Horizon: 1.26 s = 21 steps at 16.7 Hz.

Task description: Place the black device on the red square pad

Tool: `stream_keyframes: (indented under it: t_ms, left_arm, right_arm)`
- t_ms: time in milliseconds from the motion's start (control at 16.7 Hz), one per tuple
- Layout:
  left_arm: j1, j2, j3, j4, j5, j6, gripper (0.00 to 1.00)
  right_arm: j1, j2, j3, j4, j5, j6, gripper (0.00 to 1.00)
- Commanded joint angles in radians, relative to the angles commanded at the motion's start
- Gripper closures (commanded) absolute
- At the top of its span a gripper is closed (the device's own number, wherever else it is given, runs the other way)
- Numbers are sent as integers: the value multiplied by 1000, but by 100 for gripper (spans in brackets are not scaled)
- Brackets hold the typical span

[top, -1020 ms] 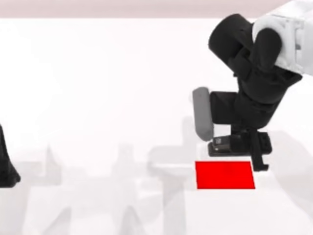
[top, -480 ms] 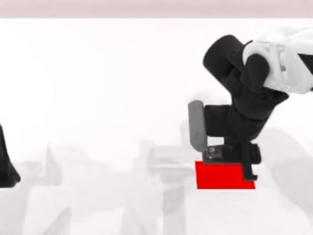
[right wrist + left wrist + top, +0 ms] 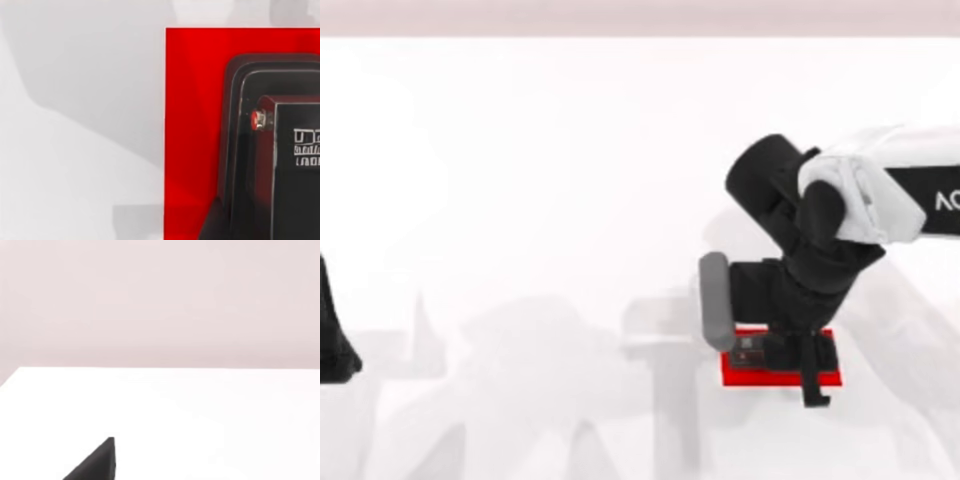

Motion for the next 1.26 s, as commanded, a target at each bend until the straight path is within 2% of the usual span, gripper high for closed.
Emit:
stream_keyframes:
  t_ms: [120,900,1260]
  left_arm:
    - [0,0,0,0,0,0,0]
    - [0,0,0,0,0,0,0]
    - [0,0,0,0,0,0,0]
  right_arm:
    - [0,0,0,0,0,0,100]
    - [0,0,0,0,0,0,2]
    - [0,0,0,0,0,0,0]
